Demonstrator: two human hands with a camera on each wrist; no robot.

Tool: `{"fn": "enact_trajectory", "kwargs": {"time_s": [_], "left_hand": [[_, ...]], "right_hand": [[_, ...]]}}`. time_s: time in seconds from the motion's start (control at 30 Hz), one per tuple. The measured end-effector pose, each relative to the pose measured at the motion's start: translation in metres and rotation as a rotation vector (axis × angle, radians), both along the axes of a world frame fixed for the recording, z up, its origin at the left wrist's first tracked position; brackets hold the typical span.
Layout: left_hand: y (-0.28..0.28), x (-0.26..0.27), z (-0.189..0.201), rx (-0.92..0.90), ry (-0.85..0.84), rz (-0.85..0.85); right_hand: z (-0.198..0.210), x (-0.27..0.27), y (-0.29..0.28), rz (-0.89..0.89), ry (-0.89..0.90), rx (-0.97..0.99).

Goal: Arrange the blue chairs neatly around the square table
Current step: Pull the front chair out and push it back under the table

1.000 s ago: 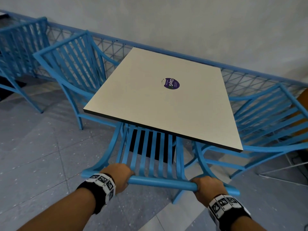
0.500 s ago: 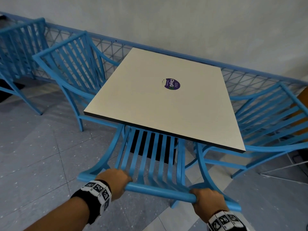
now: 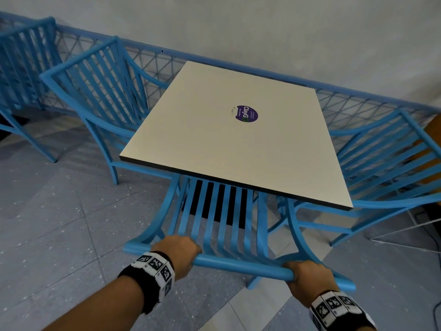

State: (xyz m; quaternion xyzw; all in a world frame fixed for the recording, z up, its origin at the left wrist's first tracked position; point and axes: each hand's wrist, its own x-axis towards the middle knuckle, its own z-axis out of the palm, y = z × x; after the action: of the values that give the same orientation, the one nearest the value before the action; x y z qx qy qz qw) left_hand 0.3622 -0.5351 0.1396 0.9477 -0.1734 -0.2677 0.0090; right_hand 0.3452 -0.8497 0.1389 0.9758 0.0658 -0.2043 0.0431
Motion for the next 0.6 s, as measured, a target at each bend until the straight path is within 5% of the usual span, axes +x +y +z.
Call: {"fn": "enact_trajectory", "kwargs": {"time_s": [0.6], "left_hand": [[0.013, 0.054, 0.004, 0.066, -0.004, -0.041]], "right_hand": [[0.000, 0.035, 0.014, 0.004, -0.012, -0.010]]}}
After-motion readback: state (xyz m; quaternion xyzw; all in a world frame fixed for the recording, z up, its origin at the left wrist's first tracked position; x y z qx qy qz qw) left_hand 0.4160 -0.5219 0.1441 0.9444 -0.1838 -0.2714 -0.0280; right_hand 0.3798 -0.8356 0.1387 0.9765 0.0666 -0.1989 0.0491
